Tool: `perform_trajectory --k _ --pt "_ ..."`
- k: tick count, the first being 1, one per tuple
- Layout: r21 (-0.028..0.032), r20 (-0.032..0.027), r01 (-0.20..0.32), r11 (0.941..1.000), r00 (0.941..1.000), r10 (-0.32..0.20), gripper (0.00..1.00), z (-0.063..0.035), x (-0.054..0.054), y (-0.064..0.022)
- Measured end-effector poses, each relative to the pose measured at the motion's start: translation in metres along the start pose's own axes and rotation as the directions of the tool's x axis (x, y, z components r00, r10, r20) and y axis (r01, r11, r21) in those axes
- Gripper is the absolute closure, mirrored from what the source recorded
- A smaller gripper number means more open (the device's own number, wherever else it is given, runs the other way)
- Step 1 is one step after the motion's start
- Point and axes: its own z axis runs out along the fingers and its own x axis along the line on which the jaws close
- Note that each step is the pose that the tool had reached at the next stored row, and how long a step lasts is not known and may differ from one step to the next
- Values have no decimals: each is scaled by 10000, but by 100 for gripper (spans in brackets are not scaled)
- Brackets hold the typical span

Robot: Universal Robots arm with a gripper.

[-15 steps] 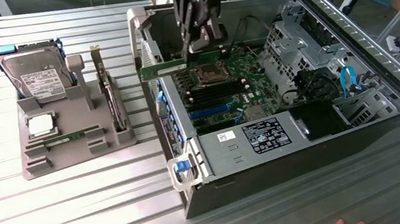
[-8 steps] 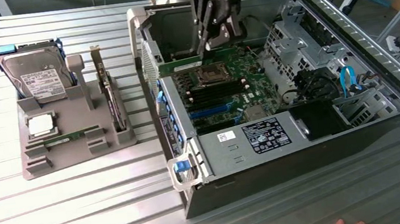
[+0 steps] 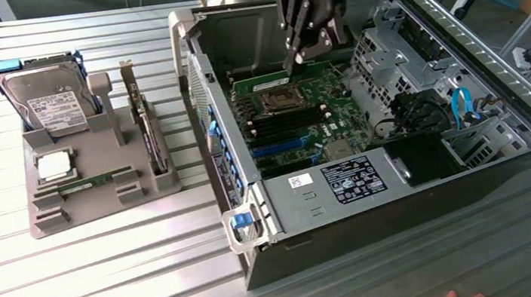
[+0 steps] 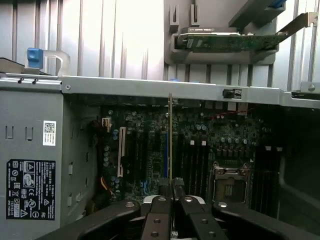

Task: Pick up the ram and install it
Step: 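Pick up the ram and move it above insertion slot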

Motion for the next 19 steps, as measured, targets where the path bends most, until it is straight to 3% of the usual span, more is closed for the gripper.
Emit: perform_trajectory --k 4,11,17,19 --pt "-1 0 0 10000 10000 0 88 -3 16 -167" --pt "-1 1 0 10000 10000 0 88 -7 34 -388" --pt "-2 0 -1 10000 10000 1 88 -10 46 -558" --pt "-2 -1 0 10000 10000 0 88 -11 47 -574"
